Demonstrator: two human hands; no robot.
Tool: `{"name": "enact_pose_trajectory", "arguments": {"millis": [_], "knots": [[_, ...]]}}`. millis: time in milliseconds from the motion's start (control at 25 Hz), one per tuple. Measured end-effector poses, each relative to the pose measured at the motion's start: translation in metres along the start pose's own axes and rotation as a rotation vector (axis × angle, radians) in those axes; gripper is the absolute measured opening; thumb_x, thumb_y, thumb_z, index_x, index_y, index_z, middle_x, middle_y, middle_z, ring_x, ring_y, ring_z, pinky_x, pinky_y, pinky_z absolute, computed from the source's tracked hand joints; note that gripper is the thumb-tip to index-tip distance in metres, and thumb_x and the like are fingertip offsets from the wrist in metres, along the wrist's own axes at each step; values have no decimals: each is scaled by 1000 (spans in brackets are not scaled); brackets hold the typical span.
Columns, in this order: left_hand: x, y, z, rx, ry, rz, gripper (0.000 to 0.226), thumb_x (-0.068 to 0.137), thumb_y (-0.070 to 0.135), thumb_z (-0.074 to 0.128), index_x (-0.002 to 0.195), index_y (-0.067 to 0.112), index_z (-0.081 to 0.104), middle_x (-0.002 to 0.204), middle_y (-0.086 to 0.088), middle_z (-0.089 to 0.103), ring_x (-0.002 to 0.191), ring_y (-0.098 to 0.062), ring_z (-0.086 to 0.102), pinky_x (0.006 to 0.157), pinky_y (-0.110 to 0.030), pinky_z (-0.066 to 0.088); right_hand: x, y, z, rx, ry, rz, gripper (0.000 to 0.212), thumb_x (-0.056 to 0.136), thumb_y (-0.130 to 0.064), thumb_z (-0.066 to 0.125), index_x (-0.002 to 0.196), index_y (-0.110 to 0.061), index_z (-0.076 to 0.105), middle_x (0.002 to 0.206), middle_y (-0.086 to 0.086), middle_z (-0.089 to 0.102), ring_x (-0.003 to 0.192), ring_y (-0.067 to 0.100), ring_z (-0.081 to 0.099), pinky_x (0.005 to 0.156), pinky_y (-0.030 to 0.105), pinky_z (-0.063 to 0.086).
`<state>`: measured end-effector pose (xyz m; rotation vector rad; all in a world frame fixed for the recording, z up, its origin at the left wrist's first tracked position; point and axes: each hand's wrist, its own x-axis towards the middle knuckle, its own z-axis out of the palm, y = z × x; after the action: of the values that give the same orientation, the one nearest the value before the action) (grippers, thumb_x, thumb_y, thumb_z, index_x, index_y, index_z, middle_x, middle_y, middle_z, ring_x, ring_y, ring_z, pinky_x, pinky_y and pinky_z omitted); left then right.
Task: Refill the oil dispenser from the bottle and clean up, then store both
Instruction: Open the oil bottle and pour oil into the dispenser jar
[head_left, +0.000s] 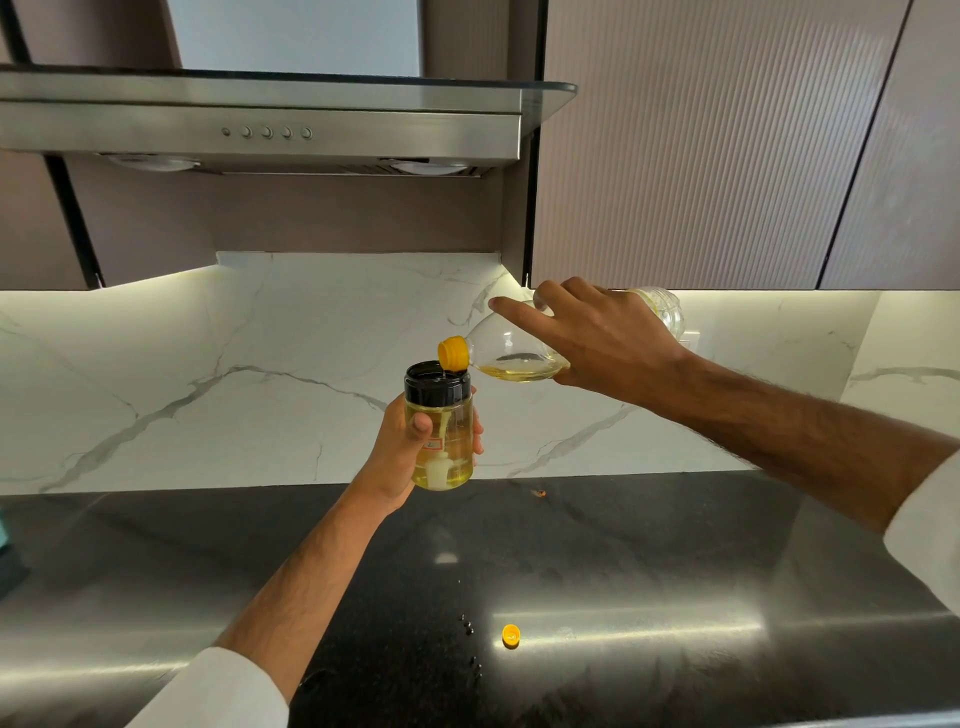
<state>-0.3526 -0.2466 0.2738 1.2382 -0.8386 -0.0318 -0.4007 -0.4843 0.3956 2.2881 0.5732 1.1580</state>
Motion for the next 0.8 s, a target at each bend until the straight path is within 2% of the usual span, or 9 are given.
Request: {"name": "enact_pose_trajectory", "arguments": {"millis": [200, 640, 800], "knots": [[0, -1, 0, 5, -11, -9, 102, 57, 84, 75, 125, 11, 56, 95, -8, 75, 79, -26, 73, 71, -41, 62, -4, -2, 1, 9, -65, 28, 124, 48, -41, 102, 146, -26, 26, 114, 15, 65, 85, 29, 67, 58, 41, 60], [0, -1, 0, 14, -4, -6, 103, 56, 84, 75, 125, 11, 56, 95, -8, 75, 79, -26, 73, 71, -40, 62, -7, -3, -4, 39, -188, 90, 117, 62, -47, 95, 147, -30, 16, 124, 14, 62, 98, 31, 66, 67, 44, 61], [0, -1, 0, 13, -3, -6, 103, 56, 84, 75, 125, 10, 56, 95, -9, 75, 79, -26, 73, 71, -41, 62, -8, -4, -8, 39, -258, 119, 110, 72, -49, 88, 156, -30, 18, 135, 12, 57, 109, 31, 63, 77, 45, 61]]}}
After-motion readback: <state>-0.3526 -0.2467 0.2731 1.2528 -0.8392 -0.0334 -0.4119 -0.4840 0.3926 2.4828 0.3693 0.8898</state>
